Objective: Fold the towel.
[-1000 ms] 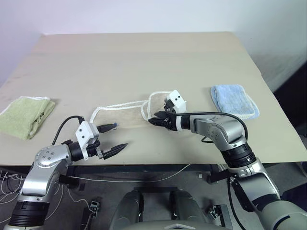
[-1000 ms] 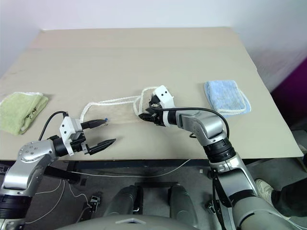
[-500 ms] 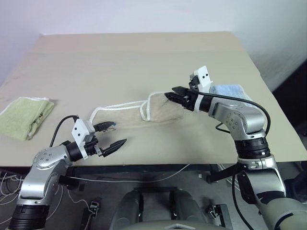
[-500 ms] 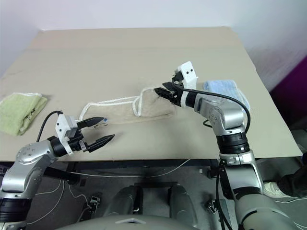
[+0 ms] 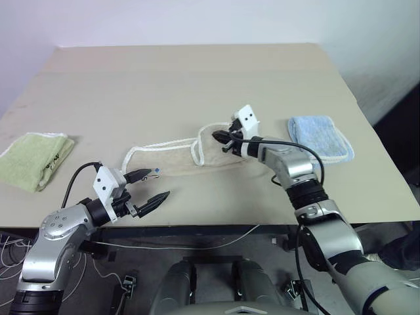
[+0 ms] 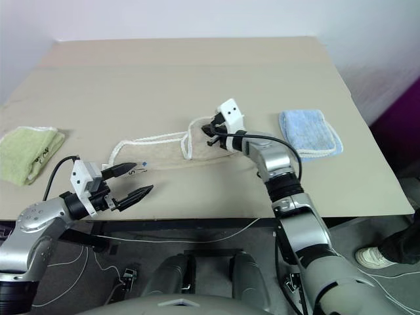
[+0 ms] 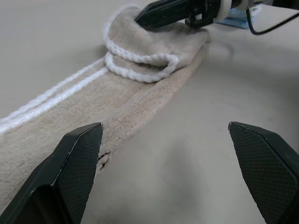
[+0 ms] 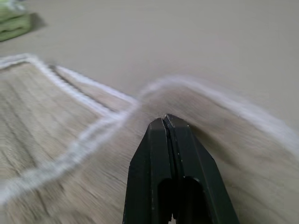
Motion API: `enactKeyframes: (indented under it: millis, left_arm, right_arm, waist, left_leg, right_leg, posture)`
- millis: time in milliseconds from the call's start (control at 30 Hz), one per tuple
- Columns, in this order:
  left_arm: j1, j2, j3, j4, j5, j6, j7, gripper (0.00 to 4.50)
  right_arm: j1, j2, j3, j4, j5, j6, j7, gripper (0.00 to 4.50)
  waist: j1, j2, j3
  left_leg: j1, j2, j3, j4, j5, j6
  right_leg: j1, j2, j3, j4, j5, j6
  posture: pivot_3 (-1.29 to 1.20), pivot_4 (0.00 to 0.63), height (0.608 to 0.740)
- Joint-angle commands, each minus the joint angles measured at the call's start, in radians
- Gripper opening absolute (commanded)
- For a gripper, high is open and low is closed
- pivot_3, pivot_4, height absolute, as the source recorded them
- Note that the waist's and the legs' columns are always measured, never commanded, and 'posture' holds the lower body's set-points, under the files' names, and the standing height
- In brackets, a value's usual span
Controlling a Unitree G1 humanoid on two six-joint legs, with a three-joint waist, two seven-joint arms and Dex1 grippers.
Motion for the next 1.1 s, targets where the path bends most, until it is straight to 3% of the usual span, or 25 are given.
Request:
enactKeyframes:
  millis: [33,267,433,567,700,933,1100]
  left_arm:
    - [0.012,-0.006,0.011,-0.057,-0.011,-0.003,0.012,4.5]
    - [0.065,-0.027,0.038,-0.089,-0.019,0.01,0.062,4.5]
    - [0.082,-0.111,0.093,-0.132,-0.079,0.069,0.198,4.5]
    - [0.112,-0.235,0.171,-0.205,-0.247,0.235,0.431,4.5]
    - [0.147,-0.327,0.213,-0.271,-0.425,0.365,0.63,4.5]
    - [0.175,-0.475,0.253,-0.299,-0.778,0.43,0.993,4.5]
    - [0.114,-0.518,0.245,-0.255,-0.92,0.391,1.194,4.5]
  right_arm:
    - [0.004,0.025,0.048,0.086,-0.077,-0.086,0.012,0.03]
    - [0.071,0.03,0.077,0.119,-0.148,-0.175,0.021,0.03]
    - [0.091,0.011,0.02,-0.066,-0.082,-0.192,0.074,0.03]
    - [0.11,-0.056,-0.045,-0.328,0.032,-0.12,0.168,0.03]
    - [0.11,-0.116,-0.081,-0.454,0.091,-0.049,0.207,0.03]
    - [0.1,-0.168,-0.082,-0.447,0.08,-0.064,0.247,0.03]
    - [0.109,-0.166,-0.07,-0.457,0.083,-0.054,0.254,0.03]
  waist:
    - [0.0,0.0,0.0]
    - [-0.001,0.0,-0.001]
    - [0.002,0.0,-0.001]
    - [0.002,0.0,0.0]
    - [0.003,0.0,-0.001]
    - [0.006,-0.001,-0.001]
    - [0.01,-0.001,-0.001]
  left_leg:
    - [0.0,0.0,0.0,0.0,0.0,0.0]
    - [0.001,0.0,-0.001,0.0,0.0,0.0]
    - [0.002,0.0,-0.001,0.0,0.0,0.0]
    - [0.001,0.0,-0.001,0.0,0.0,0.0]
    - [0.001,0.0,-0.003,0.001,0.0,0.0]
    - [0.002,0.0,-0.004,0.001,0.0,0.0]
    - [0.003,-0.001,-0.004,0.002,0.0,0.0]
  right_leg:
    - [0.0,0.0,0.0,0.0,0.0,0.0]
    - [0.001,0.0,0.0,0.0,0.0,0.0]
    - [0.002,0.0,-0.001,-0.001,0.0,0.0]
    - [0.002,-0.001,-0.001,-0.001,0.0,0.0]
    - [0.003,-0.001,-0.001,-0.001,0.0,0.0]
    - [0.006,-0.001,-0.001,-0.003,0.0,0.0]
    - [0.007,-0.001,-0.002,-0.004,0.0,0.0]
  posture:
    - [0.0,0.15,0.74]
    - [0.0,0.15,0.74]
    - [0.0,0.15,0.74]
    - [0.0,0.15,0.74]
    - [0.0,0.15,0.74]
    - [0.0,0.15,0.74]
    - [0.0,0.15,0.74]
